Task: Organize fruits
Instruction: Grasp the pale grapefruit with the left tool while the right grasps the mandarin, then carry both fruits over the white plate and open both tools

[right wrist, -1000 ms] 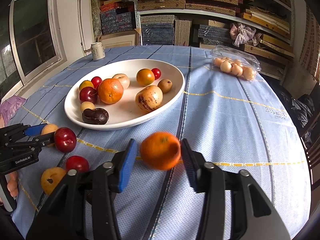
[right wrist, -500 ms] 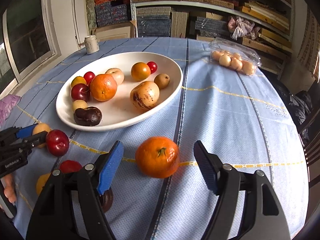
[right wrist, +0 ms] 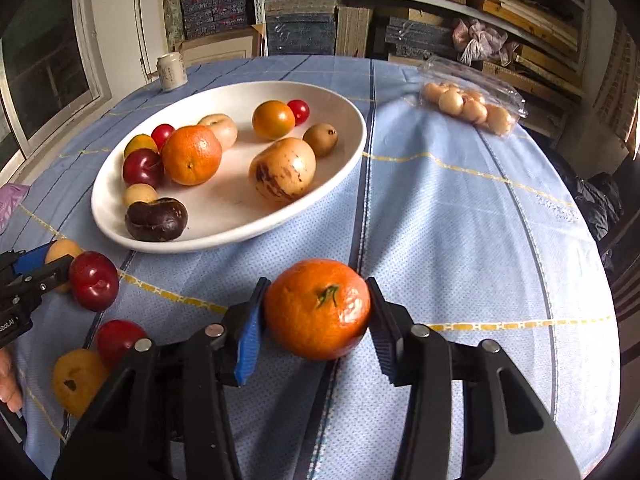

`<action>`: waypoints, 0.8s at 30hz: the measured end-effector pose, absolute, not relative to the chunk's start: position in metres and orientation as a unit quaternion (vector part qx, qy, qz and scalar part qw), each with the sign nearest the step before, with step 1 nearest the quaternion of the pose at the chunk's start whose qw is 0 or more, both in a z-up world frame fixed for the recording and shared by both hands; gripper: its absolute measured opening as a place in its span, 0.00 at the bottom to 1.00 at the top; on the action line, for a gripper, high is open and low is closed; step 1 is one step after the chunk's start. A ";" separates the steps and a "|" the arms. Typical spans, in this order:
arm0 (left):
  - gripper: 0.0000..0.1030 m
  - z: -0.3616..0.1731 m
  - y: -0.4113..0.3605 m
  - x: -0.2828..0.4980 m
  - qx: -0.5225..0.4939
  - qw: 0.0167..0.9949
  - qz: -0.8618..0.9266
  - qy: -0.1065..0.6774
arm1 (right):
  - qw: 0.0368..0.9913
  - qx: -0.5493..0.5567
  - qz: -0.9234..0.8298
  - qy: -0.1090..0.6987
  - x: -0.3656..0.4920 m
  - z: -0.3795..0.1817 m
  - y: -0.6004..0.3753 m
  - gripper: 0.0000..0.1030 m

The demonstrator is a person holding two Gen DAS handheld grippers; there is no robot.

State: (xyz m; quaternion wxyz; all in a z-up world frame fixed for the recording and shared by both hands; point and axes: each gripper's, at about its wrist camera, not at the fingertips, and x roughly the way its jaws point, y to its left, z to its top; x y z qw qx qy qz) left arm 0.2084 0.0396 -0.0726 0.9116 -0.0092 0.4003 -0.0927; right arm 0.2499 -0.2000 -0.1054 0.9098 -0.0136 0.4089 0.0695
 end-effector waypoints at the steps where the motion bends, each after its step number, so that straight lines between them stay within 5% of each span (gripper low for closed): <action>1: 0.45 -0.073 0.040 0.209 -0.009 0.911 -0.092 0.401 | 0.911 -0.011 0.071 0.407 0.249 -0.105 -0.200 0.45; 24: 0.45 -0.022 0.037 0.196 -0.003 0.931 -0.092 0.354 | 0.937 -0.018 0.101 0.334 0.212 -0.040 -0.199 0.45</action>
